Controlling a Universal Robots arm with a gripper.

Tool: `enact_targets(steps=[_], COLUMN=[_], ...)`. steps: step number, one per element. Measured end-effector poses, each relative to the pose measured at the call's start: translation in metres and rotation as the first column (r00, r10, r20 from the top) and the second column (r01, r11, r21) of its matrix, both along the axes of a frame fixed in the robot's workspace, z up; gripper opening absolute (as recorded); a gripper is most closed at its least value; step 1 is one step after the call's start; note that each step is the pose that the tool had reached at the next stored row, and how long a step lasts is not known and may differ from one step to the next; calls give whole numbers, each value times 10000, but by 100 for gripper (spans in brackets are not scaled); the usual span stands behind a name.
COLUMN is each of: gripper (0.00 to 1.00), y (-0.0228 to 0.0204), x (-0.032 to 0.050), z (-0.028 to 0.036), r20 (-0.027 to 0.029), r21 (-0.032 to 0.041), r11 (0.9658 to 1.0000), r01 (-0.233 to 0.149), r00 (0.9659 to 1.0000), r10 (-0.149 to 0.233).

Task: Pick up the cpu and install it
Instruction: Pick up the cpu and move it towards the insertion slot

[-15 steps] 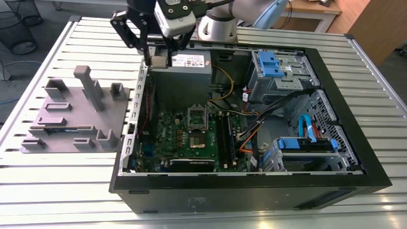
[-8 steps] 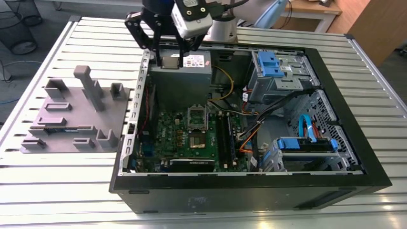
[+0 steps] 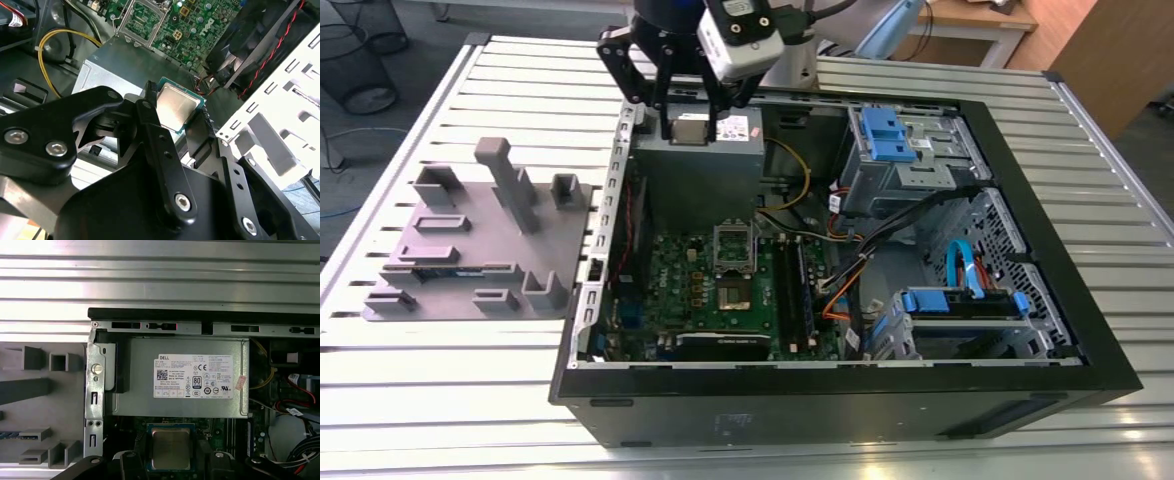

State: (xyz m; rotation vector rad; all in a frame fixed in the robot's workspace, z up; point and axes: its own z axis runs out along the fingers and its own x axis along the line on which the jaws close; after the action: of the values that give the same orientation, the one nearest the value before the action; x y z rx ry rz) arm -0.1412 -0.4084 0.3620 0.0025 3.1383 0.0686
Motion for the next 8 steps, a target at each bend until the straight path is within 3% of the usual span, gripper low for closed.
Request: enact_targets(steps=[8], gripper=[47], y=[-17], x=[3], z=[0], r20=[0], r21=[0], r11=[10000], r01=[-1], r00=[10000], r10=[1])
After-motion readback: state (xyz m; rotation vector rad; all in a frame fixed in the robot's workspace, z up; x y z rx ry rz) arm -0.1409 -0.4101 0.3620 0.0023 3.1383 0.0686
